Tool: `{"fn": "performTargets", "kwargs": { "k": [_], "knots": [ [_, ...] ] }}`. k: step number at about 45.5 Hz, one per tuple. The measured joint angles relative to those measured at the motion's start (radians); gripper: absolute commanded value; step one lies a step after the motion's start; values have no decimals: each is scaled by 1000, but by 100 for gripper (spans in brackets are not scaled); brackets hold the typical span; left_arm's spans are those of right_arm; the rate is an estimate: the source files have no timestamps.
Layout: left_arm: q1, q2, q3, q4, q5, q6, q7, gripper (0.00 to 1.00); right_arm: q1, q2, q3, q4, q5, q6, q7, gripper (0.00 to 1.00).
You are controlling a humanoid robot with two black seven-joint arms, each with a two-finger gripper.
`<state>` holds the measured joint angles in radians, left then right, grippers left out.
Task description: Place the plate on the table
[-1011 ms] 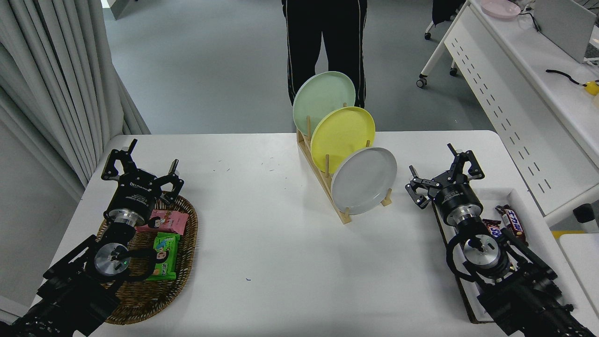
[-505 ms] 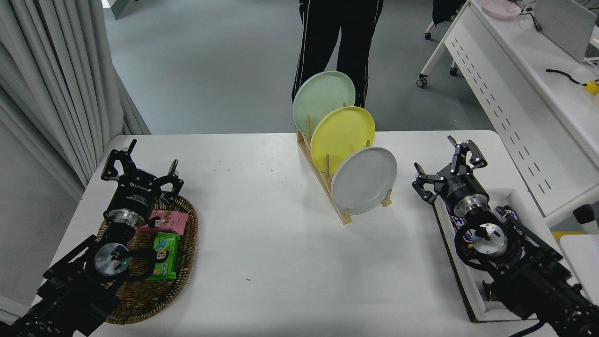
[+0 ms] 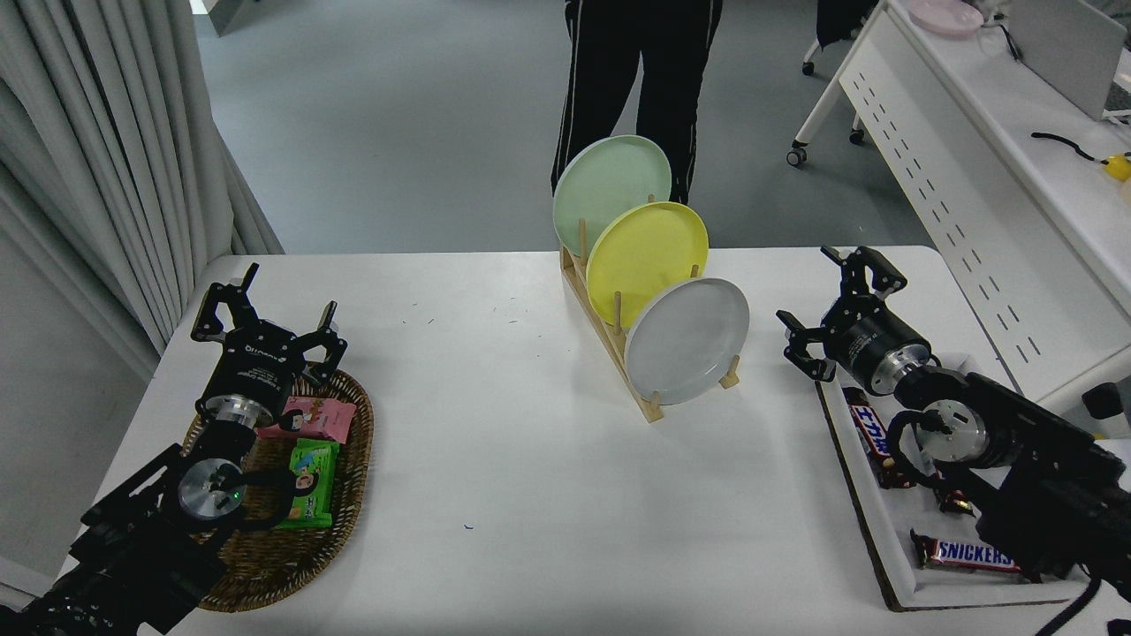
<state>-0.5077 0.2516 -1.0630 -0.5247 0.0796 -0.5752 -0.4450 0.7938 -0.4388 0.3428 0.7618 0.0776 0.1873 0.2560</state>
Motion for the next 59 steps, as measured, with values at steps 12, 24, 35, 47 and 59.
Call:
{"fn": "performTargets", "kwargs": {
  "k": [12,24,35,47,59],
  "knots": [
    [0,0,0,0,0,0,0,100,107,-99,-259,139,32,-2,0,100],
    [0,0,0,0,0,0,0,100,226,-145,-443,248,37,-2,0,100],
    [0,0,0,0,0,0,0,100,304,-176,-494,309,42,-2,-4,100],
    [0,0,0,0,0,0,0,100,328,-184,-425,308,48,-50,-109,100],
    [0,0,0,0,0,0,0,100,334,-134,-333,250,51,-95,-226,100]
  ]
}}
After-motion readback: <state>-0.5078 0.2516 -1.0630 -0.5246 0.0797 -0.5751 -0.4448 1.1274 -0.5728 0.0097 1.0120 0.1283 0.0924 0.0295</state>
